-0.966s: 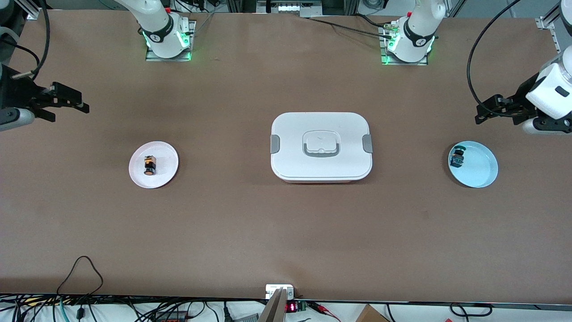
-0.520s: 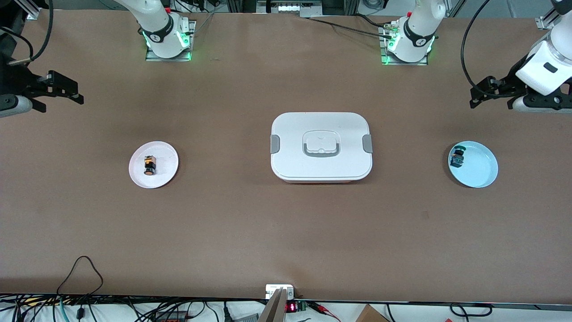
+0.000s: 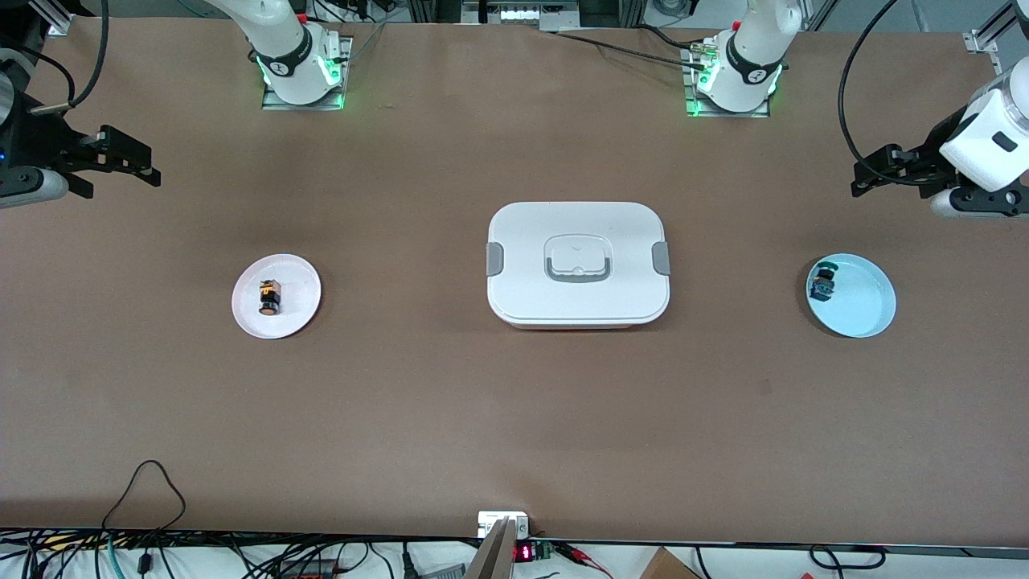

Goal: Transfer orange switch to right arm and place

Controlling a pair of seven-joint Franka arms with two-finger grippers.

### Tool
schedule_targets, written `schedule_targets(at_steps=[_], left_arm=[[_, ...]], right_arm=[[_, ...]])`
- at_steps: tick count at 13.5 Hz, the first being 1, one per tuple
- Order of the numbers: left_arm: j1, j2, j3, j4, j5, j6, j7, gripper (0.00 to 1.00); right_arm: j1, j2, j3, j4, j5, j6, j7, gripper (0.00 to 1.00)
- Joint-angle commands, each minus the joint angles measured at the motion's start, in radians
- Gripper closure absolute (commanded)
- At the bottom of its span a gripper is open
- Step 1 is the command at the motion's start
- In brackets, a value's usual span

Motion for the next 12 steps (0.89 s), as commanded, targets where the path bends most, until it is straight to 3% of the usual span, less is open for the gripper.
schedule_targets(at_steps=[1,8,12], left_arm=[[0.005,0.007,-0.003,0.034,0.01,-0.029,0.005,0.0],[0.008,0.004,-0.005,0.036,0.001,-0.03,0.006,0.0],[0.01,0.004,-0.001,0.036,-0.028,-0.029,0.005,0.0]], right_arm=[[-0.007,0.014,-0.003,-0.001,0.001,0.044,0.015,0.0],[0.001,0.03,0.018,0.002,0.003,0.063,0.09,0.0],[-0.166,0.028,0.181,0.004,0.004,0.061,0.094,0.0]])
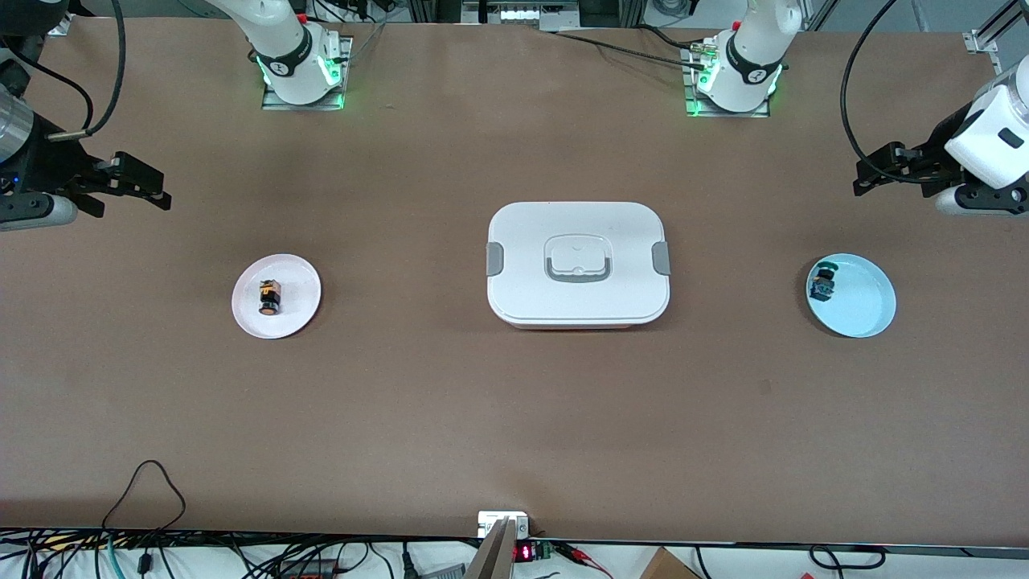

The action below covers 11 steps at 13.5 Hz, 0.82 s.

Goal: Transfer orange switch to right arm and place

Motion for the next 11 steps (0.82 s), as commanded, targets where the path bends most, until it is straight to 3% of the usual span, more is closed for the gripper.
schedule_targets(at_steps=[1,11], left_arm=[[0.01,0.006,0.0,0.023,-0.02,-0.023,0.007,0.0],[0.01,0.01,0.003,0.023,-0.011,-0.018,0.007,0.0]], right_arm=[[-0.085,-0.007,0.072,0.004,0.003,-0.006,0.01,0.0],[-0.087,-0.006,0.069,0.027,-0.003,-0.005,0.006,0.0]])
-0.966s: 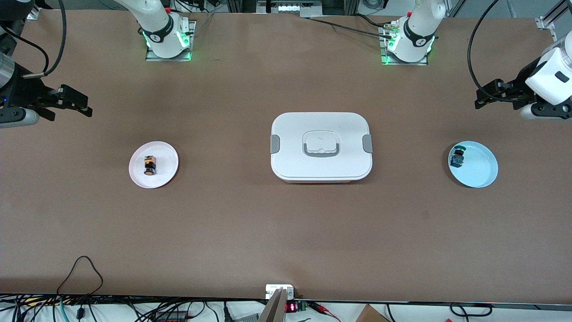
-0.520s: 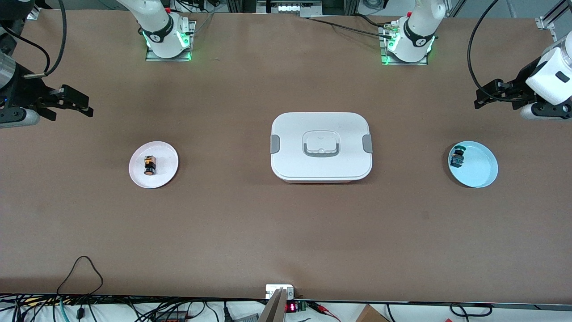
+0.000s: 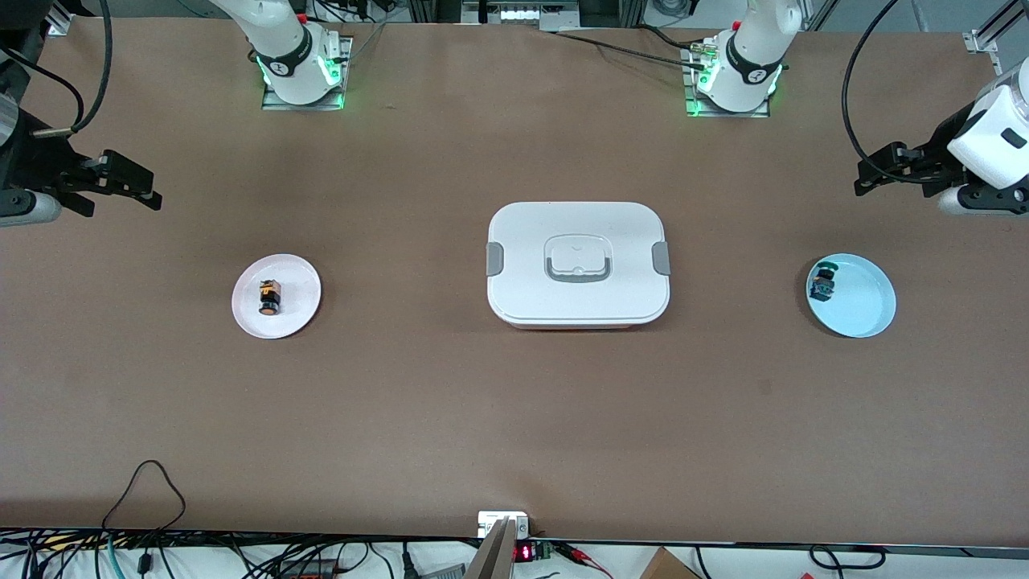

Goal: Transfer orange switch to right arm and place

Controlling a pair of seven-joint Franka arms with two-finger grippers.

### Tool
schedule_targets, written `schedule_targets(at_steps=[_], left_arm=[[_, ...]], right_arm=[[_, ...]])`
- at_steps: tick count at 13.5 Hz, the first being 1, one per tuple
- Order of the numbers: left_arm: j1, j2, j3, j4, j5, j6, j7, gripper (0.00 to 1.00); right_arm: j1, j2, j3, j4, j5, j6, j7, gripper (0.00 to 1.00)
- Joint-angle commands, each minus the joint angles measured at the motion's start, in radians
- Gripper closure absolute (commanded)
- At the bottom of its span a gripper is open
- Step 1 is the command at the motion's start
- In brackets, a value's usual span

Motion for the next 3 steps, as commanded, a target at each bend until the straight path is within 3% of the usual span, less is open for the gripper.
schedule_targets(at_steps=[1,3], left_arm=[[0.005,0.01,0.003,0.023,-0.007,-0.018,0.005,0.0],[0.005,0.012,0.005,0.023,-0.007,-0.018,0.005,0.0]], right_arm=[[-0.021,-0.004,0.02,0.01,-0.004,-0.007,0.005,0.0],[-0.021,-0.007,0.02,0.01,-0.006,-0.01,0.005,0.0]])
